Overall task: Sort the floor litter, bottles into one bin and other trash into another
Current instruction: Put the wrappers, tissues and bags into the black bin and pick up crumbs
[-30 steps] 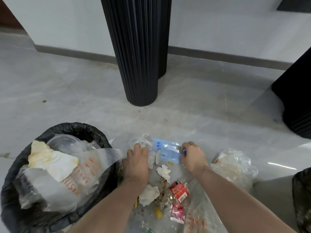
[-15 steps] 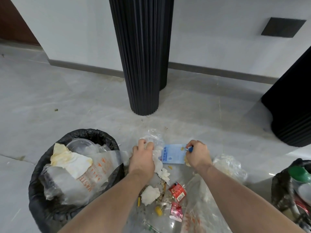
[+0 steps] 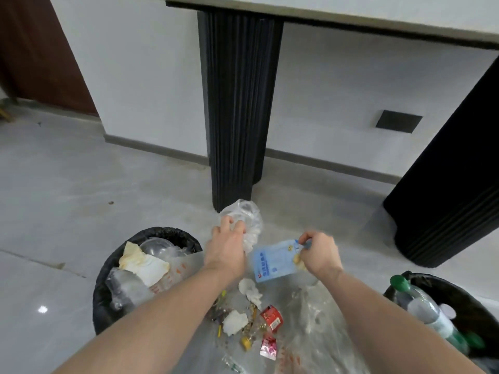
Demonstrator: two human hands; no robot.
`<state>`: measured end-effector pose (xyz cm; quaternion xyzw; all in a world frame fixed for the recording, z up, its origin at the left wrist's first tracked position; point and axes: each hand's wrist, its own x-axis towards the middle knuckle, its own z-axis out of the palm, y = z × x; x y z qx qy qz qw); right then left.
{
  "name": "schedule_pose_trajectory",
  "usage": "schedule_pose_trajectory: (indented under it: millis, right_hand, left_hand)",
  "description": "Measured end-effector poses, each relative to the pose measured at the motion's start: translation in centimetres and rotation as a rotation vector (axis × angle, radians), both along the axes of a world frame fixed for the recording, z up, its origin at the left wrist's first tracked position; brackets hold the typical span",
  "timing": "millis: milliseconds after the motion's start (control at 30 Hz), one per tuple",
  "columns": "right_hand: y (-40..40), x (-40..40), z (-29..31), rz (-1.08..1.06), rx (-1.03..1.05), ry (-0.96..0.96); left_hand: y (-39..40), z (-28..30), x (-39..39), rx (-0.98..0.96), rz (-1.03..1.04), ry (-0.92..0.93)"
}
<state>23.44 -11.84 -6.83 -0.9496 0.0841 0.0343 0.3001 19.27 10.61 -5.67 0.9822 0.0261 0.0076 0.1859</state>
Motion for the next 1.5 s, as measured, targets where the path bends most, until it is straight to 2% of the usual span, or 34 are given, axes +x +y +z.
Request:
schedule_pose_trajectory:
  millis: [233,433,967,1100,1333,1500]
  right_hand:
    - [0.7,-2.7,6.6,0.047,0.009,-0.132]
    - [2.2,-5.0,8.3,0.068,0.043,-0.171]
    - [4.4,-4.5,8.9,0.054,0.113,-0.159]
    - [4.7,-3.8,8.2,0.048,0.124,-0.139]
    - [5.3,-3.2,7.2,0.052,0.143,-0.120]
    - [5.6,-3.1,6.5,0.044,0.140,-0.093]
  left_hand:
    - [4.7,6.3,-2.5,0.048,0.001,-0.101]
    - [9.4,7.6,-5.3,0.041,0.107,-0.084]
    - [15.9,4.6,-5.8,0.130,0.213,0.182]
    - [16.7,3.3,-5.1,0.189,0.208,0.307]
    - [17.0,0.7,-5.2,0.328,0.136,0.541]
    - [16.9,-1.0,-5.3,0.342,-0.030,0.703]
